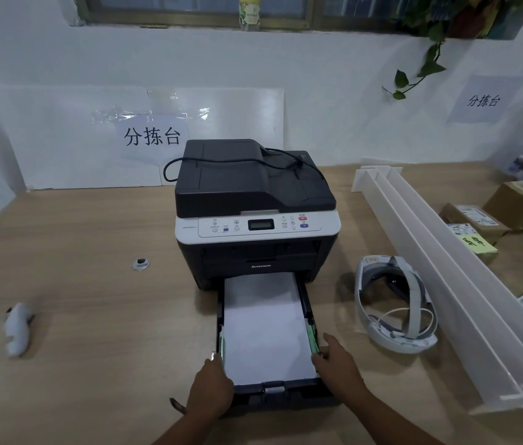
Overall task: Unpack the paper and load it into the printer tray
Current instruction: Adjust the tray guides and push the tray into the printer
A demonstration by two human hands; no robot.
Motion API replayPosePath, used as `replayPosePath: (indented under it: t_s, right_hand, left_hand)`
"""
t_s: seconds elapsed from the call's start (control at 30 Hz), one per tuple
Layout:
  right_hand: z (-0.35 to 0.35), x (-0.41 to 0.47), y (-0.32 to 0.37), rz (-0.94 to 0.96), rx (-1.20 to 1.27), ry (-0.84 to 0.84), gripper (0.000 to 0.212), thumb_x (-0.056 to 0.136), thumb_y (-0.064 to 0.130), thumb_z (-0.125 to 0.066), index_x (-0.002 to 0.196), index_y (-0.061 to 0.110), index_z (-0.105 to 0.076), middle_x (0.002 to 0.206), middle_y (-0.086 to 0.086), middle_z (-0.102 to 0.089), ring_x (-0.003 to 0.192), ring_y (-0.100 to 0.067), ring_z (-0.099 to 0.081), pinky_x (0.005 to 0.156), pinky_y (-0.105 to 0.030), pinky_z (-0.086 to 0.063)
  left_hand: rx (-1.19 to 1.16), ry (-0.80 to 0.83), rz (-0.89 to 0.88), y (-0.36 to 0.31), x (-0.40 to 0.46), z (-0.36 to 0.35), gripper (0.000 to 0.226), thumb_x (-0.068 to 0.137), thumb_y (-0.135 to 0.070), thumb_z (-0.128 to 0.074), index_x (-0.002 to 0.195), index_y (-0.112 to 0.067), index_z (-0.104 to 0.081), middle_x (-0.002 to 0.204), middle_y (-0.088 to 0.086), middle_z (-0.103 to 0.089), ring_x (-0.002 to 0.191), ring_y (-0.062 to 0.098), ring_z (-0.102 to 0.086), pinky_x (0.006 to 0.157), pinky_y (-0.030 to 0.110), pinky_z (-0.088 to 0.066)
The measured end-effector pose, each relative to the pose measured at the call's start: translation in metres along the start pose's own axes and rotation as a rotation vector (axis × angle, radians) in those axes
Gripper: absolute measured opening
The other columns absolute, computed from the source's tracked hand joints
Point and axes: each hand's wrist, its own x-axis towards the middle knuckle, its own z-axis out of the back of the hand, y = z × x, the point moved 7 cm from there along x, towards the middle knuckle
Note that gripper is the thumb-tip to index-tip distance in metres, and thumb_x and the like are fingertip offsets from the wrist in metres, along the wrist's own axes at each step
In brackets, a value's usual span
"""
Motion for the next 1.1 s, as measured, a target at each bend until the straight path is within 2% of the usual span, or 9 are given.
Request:
replayPosePath:
  t_s: [0.17,0.33,0.43,0.5,0.6,0.7,0.83,0.93,1.1]
  right_hand:
    - [0.0,-0.006,-0.003,0.0,-0.037,0.031,0.055,0.087,0.007,-0.049,0.14,0.012,-0.034,0.073,0.0,-0.054,0.062,-0.014,-0.052,0.053,-0.026,-0.039]
    - [-0.003,-0.007,-0.005,-0.002,-0.025,0.039,0.056,0.087,0.006,-0.049,0.14,0.014,-0.033,0.081,0.0,-0.057,0.065,-0.012,-0.053,0.05,-0.022,-0.038]
    - [0.001,-0.006,-0.004,-0.005,-0.013,-0.025,0.052,0.089,0.009,-0.049,0.139,0.013,-0.035,0.117,-0.009,-0.059,0.09,-0.02,-0.057,0.069,-0.028,-0.048]
    - [0.0,-0.003,0.0,0.02,0.008,-0.018,0.054,0.088,0.008,-0.047,0.14,0.016,-0.036,0.129,-0.008,-0.055,0.102,-0.024,-0.057,0.08,-0.033,-0.05]
    - [-0.004,0.003,0.004,0.054,0.047,0.054,0.06,0.087,0.004,-0.044,0.142,0.024,-0.034,0.125,-0.002,-0.055,0.085,-0.018,-0.061,0.072,-0.033,-0.052]
    - [-0.006,0.006,0.006,0.054,0.068,0.06,0.06,0.09,0.005,-0.043,0.145,0.023,-0.028,0.143,-0.005,-0.047,0.082,-0.013,-0.058,0.063,-0.021,-0.049]
    - [-0.006,0.007,0.003,0.055,0.095,0.005,0.06,0.089,0.001,-0.043,0.145,0.019,-0.028,0.137,-0.014,-0.051,0.096,-0.026,-0.06,0.084,-0.039,-0.051]
    - [-0.007,0.011,-0.003,0.039,0.102,0.013,0.06,0.089,0.004,-0.044,0.144,0.021,-0.028,0.141,-0.009,-0.048,0.082,-0.019,-0.064,0.068,-0.032,-0.052]
    - [-0.009,0.012,-0.002,0.021,0.102,0.031,0.059,0.087,0.006,-0.044,0.142,0.023,-0.031,0.14,-0.006,-0.05,0.081,-0.016,-0.065,0.067,-0.033,-0.053]
  left_hand:
    - [-0.073,-0.041,-0.029,0.003,-0.003,0.007,0.027,0.086,0.003,-0.039,0.1,-0.013,-0.055,0.079,-0.004,-0.053,0.08,0.021,-0.052,0.073,0.031,-0.047]
    - [-0.066,-0.045,-0.047,0.004,-0.002,0.008,0.043,0.083,0.004,-0.042,0.12,-0.012,-0.057,0.106,0.011,-0.065,0.085,0.024,-0.057,0.07,0.03,-0.046]
    - [-0.023,-0.018,-0.054,0.005,0.002,0.006,0.05,0.086,0.001,-0.041,0.133,-0.015,-0.045,0.109,0.013,-0.051,0.085,0.028,-0.056,0.076,0.032,-0.049]
    - [0.039,0.016,-0.069,0.003,0.005,0.002,0.057,0.088,0.0,-0.041,0.143,-0.015,-0.033,0.113,0.014,-0.043,0.08,0.024,-0.05,0.078,0.031,-0.05]
    - [0.067,0.034,-0.052,0.001,0.006,-0.002,0.067,0.091,-0.002,-0.043,0.15,-0.02,-0.017,0.117,0.014,-0.036,0.078,0.02,-0.047,0.073,0.028,-0.045]
    - [-0.016,0.007,0.009,0.003,0.011,-0.004,0.06,0.092,-0.005,-0.04,0.148,-0.02,-0.024,0.107,0.009,-0.031,0.082,0.025,-0.052,0.079,0.033,-0.048]
    - [-0.088,0.003,0.035,0.003,0.01,-0.005,0.052,0.093,-0.008,-0.036,0.143,-0.024,-0.033,0.102,0.006,-0.03,0.077,0.024,-0.051,0.076,0.032,-0.045]
    - [-0.121,0.001,0.043,0.004,0.013,-0.005,0.051,0.094,-0.01,-0.038,0.143,-0.024,-0.035,0.103,0.006,-0.029,0.083,0.027,-0.052,0.08,0.032,-0.045]
    - [-0.158,0.007,0.084,0.009,0.015,-0.005,0.055,0.093,-0.01,-0.04,0.146,-0.023,-0.034,0.107,0.006,-0.03,0.089,0.028,-0.059,0.087,0.036,-0.05]
